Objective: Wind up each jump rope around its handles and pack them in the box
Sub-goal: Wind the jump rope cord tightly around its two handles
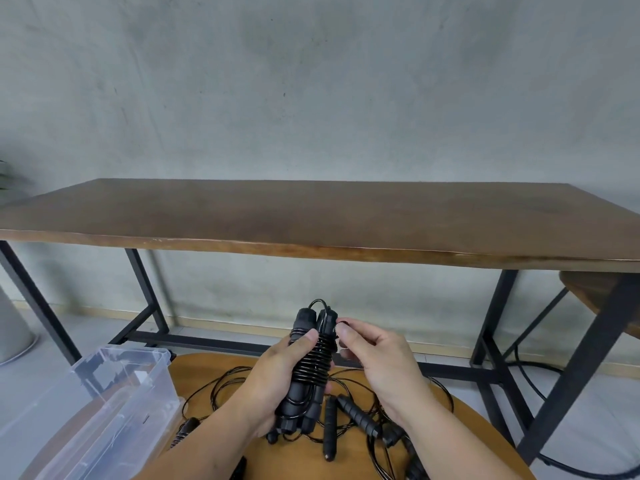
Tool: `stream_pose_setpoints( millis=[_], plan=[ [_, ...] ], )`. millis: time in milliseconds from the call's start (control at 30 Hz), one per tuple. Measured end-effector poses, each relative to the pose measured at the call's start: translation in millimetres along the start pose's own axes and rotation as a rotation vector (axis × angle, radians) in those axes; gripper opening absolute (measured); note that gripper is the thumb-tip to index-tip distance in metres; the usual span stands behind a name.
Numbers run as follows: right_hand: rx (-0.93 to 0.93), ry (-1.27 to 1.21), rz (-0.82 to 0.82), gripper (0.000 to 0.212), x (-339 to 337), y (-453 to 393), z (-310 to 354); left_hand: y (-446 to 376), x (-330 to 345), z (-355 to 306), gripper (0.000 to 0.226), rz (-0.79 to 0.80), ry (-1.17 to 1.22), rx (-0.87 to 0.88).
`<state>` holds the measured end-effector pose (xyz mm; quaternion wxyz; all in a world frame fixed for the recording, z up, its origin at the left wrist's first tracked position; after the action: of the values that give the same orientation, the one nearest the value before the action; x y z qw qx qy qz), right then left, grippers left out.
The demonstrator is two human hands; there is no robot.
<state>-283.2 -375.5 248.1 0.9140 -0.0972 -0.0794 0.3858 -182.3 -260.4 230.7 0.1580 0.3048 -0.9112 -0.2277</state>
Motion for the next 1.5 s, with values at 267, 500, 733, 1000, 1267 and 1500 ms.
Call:
stream_pose_setpoints(
  millis=[267, 500, 733, 1000, 1267, 1500],
  plan=[
    [0.020, -0.034, -0.193, 0.009, -8.2, -4.8, -7.5, -2.4, 10.6, 0.4, 0.045, -0.067, -0.076, -0.001],
    [0.051, -0.134, -0.230, 0.014, -18.0, -8.4, -13.0, -2.6, 12.0, 1.2, 0.030, -0.110, -0.131, 0.039],
    [-0.070, 0.029, -0.240, 0.006, -16.2, -0.5, -5.1, 2.6, 7.3, -2.1, 0.020, -0.263, -0.335, 0.153],
    [-0.378, 0.401, -0.204, 0.008, 5.5, 8.7, 4.4, 10.9, -5.1, -1.3, 0.006, -0.434, -0.544, 0.292],
    [-0.414, 0.428, -0.185, 0.006, 40.1, 11.5, 9.8, 14.6, -34.7, -5.8, 0.013, -0.417, -0.575, 0.321],
    [-0.218, 0.301, -0.062, 0.014, 71.3, 6.7, 11.1, 14.9, -65.8, -10.4, 0.014, -0.371, -0.519, 0.342]
  ],
)
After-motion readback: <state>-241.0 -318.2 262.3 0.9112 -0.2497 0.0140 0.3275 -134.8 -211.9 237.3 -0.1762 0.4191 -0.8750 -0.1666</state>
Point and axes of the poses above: each hand's wrist, its own y-axis away from the middle knuckle, its own x-axis out of the palm, z = x × y, the point moved 6 cm from there along -y, towards the middle knuckle, and after that the axes turned 15 degrees about -x, right-handed, at the moved point
